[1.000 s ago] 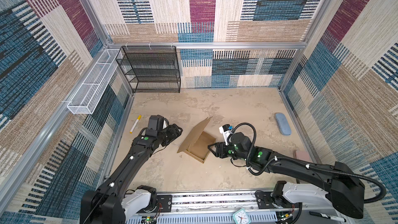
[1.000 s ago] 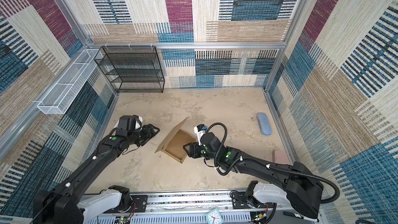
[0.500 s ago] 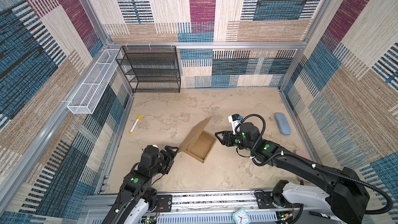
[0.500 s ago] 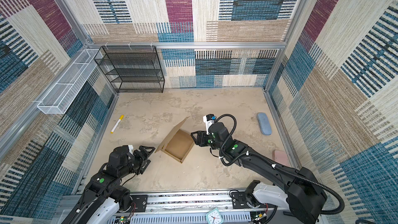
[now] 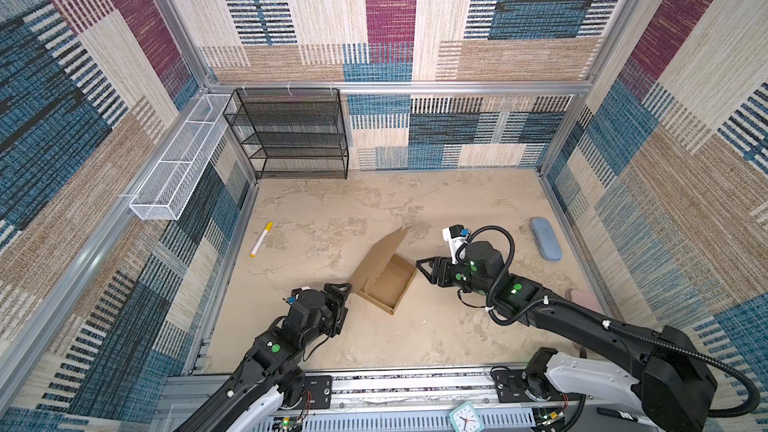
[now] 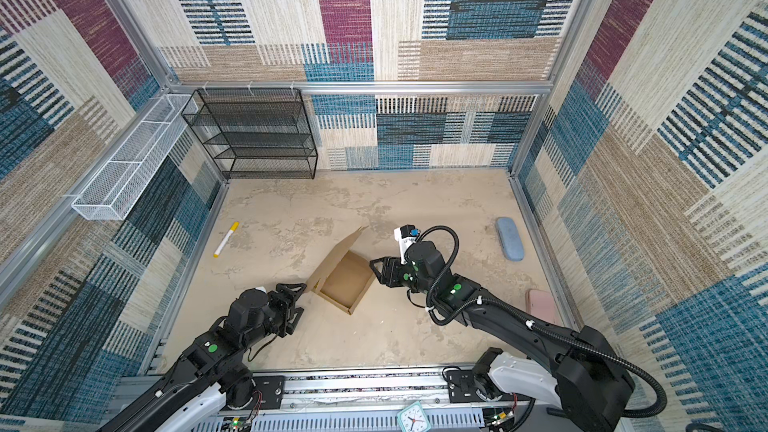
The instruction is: Fold the paper box
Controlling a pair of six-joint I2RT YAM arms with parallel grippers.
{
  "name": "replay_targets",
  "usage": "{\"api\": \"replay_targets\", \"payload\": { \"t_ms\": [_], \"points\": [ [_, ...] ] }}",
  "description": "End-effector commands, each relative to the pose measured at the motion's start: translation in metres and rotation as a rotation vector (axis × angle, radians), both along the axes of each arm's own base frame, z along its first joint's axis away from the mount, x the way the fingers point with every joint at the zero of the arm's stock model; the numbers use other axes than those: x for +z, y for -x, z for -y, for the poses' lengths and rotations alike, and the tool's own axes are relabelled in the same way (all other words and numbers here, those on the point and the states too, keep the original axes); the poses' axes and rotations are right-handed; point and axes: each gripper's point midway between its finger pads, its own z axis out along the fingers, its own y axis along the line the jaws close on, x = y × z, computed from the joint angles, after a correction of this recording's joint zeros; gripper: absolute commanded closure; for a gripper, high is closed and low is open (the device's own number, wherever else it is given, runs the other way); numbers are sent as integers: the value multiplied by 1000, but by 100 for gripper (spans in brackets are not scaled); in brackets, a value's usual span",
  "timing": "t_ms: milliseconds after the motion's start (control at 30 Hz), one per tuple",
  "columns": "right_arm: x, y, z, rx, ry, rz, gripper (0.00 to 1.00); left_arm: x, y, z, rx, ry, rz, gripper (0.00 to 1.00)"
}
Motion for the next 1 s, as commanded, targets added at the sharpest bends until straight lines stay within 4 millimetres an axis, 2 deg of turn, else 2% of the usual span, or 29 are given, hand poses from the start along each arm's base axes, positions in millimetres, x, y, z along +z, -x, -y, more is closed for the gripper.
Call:
{"api": "replay_targets", "payload": {
  "t_ms": [0,100,200,433,567,967],
  "points": [
    [10,0,-2,1,-38,25,41,11,-12,1,64,46,50,27],
    [10,0,0,-7,-40,28,41,12,-15,1,79,47,64,37],
    [11,1,1,-8,-45,30,42,14,-18,4,84,55,75,43],
    [9,1,0,-14,-63,20,42,17,-24,14,80,74,94,47],
    [12,1,3,-28,-77,27,42,16,-27,18,79,86,101,55],
    [15,-1,19,-112,-68,34,42,15,-29,16,95,85,119,66]
  ]
}}
